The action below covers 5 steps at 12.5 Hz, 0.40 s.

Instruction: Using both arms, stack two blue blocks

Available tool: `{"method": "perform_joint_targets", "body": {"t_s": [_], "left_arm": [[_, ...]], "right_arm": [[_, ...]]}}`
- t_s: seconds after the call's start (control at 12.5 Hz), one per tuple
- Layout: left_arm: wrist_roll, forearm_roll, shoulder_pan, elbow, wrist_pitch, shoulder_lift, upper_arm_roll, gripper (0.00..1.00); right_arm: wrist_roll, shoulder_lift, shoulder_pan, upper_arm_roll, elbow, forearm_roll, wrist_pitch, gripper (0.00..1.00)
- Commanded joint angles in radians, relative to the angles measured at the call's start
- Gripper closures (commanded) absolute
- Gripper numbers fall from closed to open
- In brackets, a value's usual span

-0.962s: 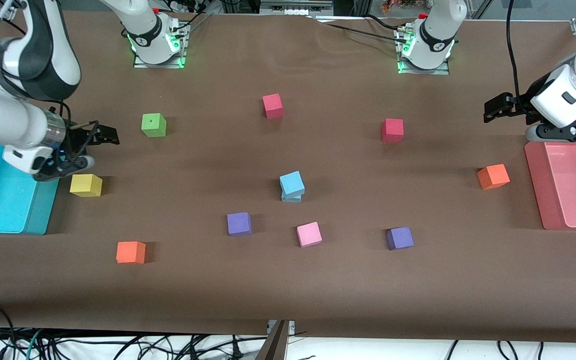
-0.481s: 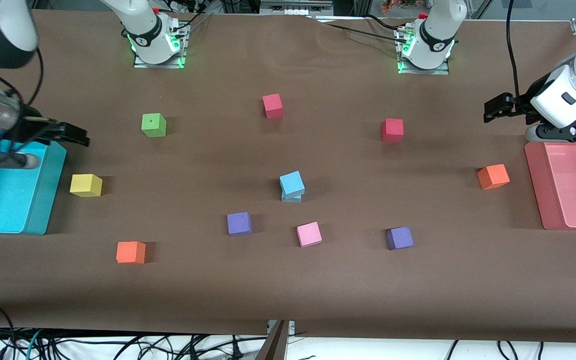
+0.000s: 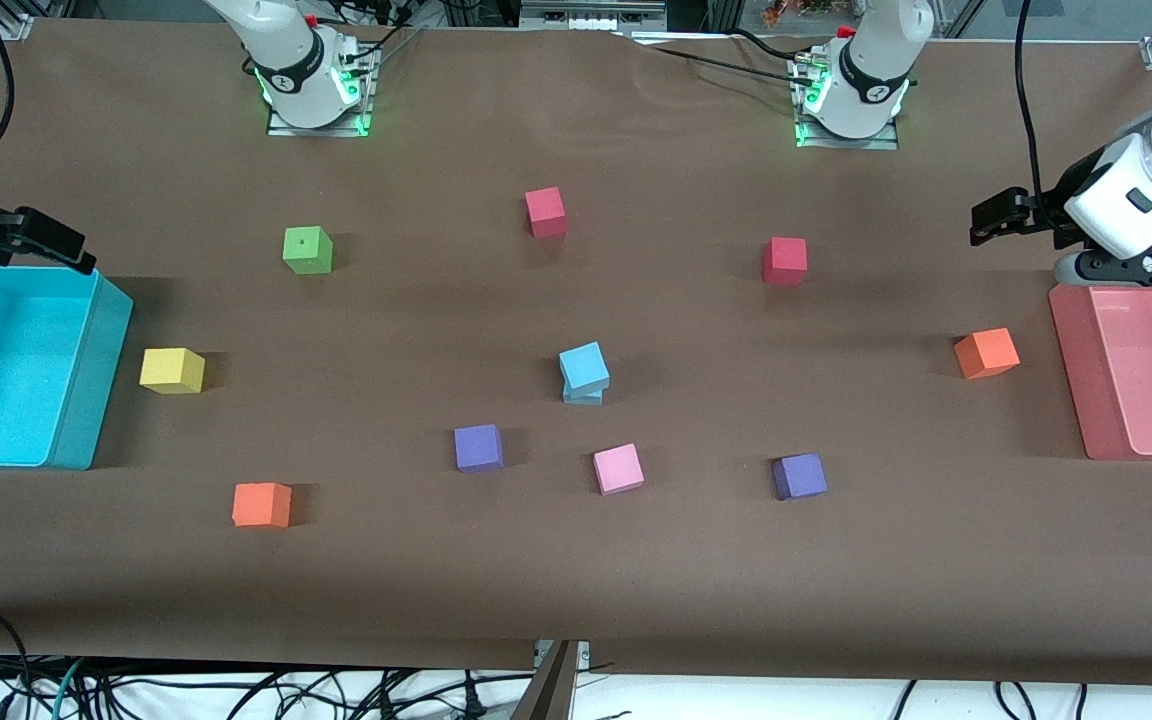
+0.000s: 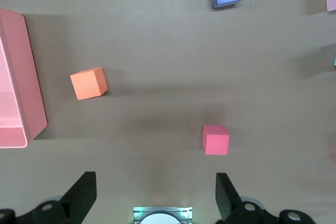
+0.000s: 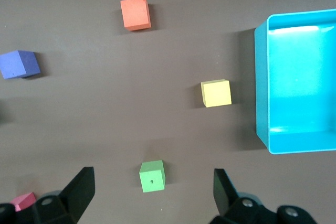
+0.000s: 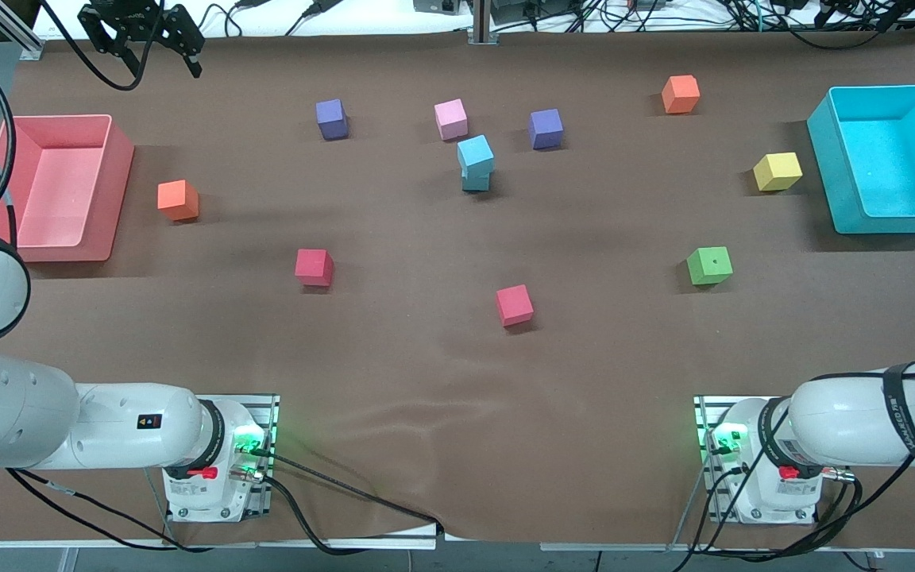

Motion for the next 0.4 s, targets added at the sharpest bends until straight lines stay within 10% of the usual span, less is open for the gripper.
{"method": "perform_joint_targets", "body": {"t_s": [0.0, 0.32], "left_arm": [[0.025, 0.021, 0.007, -0.024, -0.004, -0.017, -0.005, 0.0], [0.025, 0.021, 0.003, -0.015, -0.015, -0.016, 0.007, 0.0]], "right_arm": [[-0.016, -0.095, 0.005, 0.013, -0.116, -0.044, 0.03, 0.0], [-0.025, -0.1, 0.017, 0.01, -0.113, -0.055, 0.021, 0.0]]}}
